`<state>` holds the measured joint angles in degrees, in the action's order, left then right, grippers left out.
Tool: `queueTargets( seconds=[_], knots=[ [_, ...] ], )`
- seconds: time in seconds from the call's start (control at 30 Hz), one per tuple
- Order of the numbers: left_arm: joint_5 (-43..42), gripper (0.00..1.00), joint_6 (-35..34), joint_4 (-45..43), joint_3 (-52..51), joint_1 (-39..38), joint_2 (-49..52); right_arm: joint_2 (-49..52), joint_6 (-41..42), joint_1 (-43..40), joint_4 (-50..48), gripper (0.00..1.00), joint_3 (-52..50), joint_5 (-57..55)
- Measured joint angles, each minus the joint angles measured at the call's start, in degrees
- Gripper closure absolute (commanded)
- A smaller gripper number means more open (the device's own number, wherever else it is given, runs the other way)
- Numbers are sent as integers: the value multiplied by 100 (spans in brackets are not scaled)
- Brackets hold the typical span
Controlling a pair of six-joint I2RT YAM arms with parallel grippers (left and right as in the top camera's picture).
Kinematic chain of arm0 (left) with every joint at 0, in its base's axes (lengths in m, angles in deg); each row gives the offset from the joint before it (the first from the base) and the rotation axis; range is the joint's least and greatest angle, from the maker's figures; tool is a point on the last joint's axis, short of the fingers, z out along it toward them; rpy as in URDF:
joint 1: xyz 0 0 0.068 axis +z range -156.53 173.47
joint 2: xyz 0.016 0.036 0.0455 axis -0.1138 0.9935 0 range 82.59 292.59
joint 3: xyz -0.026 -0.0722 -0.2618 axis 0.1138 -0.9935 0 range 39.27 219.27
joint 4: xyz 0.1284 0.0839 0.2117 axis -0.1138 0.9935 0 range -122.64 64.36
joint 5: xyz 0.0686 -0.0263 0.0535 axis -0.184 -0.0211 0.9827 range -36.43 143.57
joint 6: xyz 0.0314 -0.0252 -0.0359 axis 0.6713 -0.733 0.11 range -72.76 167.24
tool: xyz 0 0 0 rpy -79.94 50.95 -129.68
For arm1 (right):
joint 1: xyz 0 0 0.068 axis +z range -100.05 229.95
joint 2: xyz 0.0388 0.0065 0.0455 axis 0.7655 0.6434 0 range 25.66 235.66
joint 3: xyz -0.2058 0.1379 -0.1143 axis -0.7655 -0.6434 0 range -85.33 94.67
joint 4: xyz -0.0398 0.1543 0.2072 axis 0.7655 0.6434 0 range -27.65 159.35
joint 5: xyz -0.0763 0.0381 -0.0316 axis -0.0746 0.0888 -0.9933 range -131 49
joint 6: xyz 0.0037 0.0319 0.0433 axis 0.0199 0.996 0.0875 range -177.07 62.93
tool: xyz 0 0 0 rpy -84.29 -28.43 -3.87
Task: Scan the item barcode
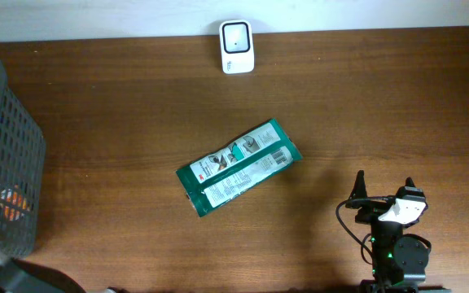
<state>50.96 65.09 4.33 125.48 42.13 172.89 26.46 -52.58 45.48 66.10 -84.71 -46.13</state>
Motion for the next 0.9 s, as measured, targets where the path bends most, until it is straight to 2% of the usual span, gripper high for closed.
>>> queueTargets(
  seconds=[0.17, 0.3, 0.5, 0.7, 0.9],
  knots=[
    [4, 100, -275, -470, 4, -31, -785, 0, 4, 0, 0, 2, 0, 0],
    [-2, 100, -382, -708, 17, -339, -1493, 0, 2, 0, 0, 2, 0, 0],
    [-20, 100, -599, -697, 216, -1493, -2240, 0, 2, 0, 0, 2, 0, -2],
    [-63, 100, -942, 177, 262, -3320, -2306, 0, 4, 0, 0, 2, 0, 0],
    [-42, 100, -1633, 1556, 273, -4553, -1528, 0, 4, 0, 0, 1, 0, 0]
  ],
)
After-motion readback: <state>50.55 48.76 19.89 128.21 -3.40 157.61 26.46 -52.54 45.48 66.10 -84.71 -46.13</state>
